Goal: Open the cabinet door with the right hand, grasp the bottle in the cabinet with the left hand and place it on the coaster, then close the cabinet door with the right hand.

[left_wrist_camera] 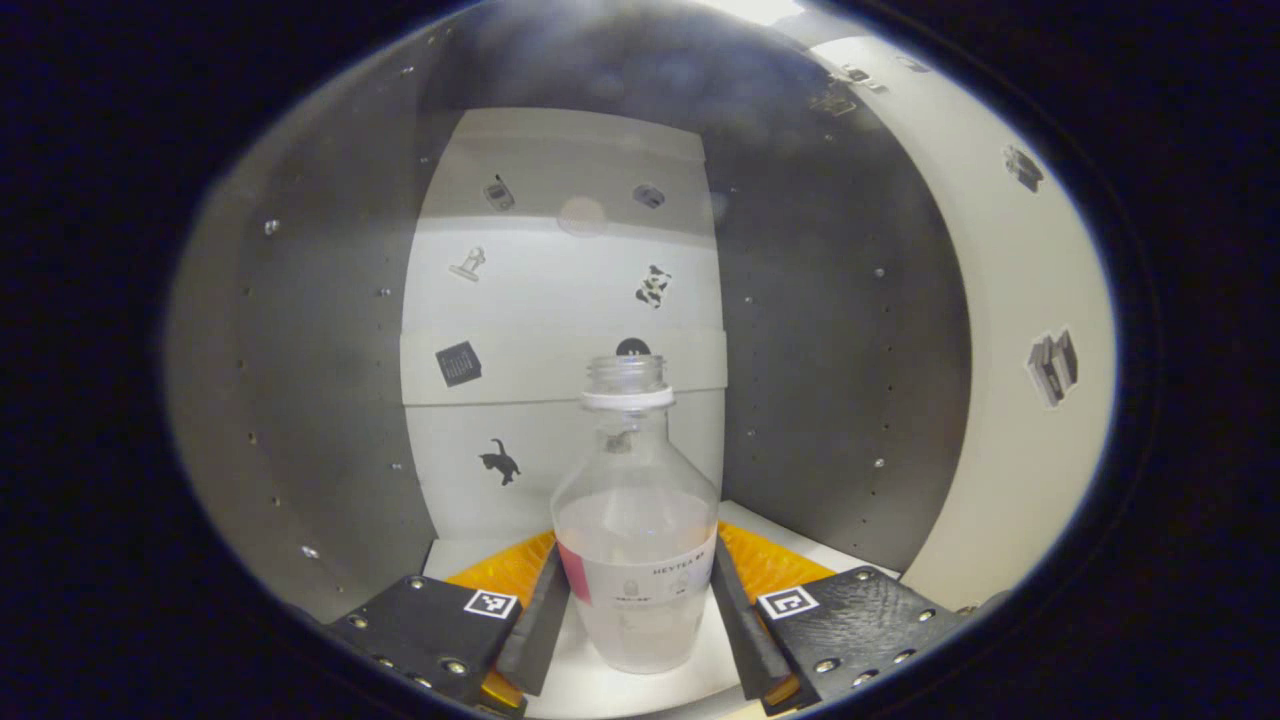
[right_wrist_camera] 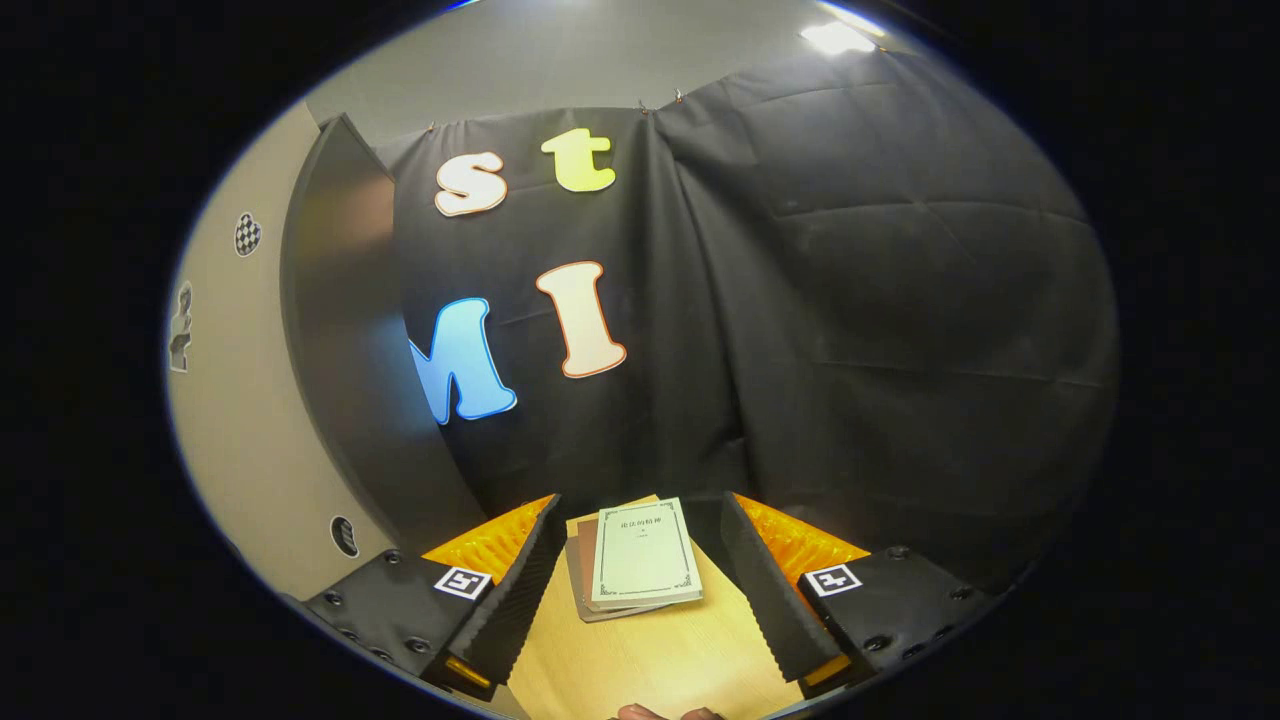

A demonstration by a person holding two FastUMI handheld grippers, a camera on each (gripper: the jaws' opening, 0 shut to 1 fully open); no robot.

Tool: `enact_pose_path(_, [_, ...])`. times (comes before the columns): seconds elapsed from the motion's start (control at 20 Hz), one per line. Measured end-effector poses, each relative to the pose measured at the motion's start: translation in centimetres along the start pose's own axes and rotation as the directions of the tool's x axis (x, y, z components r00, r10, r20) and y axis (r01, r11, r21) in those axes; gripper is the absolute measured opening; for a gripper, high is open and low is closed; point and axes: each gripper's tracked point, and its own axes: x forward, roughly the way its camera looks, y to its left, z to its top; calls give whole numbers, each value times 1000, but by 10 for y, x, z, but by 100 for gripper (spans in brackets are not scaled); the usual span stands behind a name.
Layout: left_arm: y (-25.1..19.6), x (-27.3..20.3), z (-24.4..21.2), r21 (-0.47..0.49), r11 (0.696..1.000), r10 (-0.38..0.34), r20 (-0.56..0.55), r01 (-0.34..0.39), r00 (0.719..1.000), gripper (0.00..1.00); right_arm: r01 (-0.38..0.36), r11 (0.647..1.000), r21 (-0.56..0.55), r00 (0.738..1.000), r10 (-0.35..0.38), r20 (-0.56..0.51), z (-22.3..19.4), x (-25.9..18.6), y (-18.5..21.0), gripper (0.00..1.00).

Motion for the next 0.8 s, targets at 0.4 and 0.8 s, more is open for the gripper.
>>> enact_pose_path(0.4, [-11, -93, 40, 44, 998, -53, 57, 50, 997, 72, -7, 1000, 20, 999, 6, 46, 6, -26, 13, 98])
enact_pose_path(0.8, [24, -232, 15, -8, 998, 59, 66, -58, 996, 70, 26, 999, 21, 997, -28, 67, 2, -70, 14, 98])
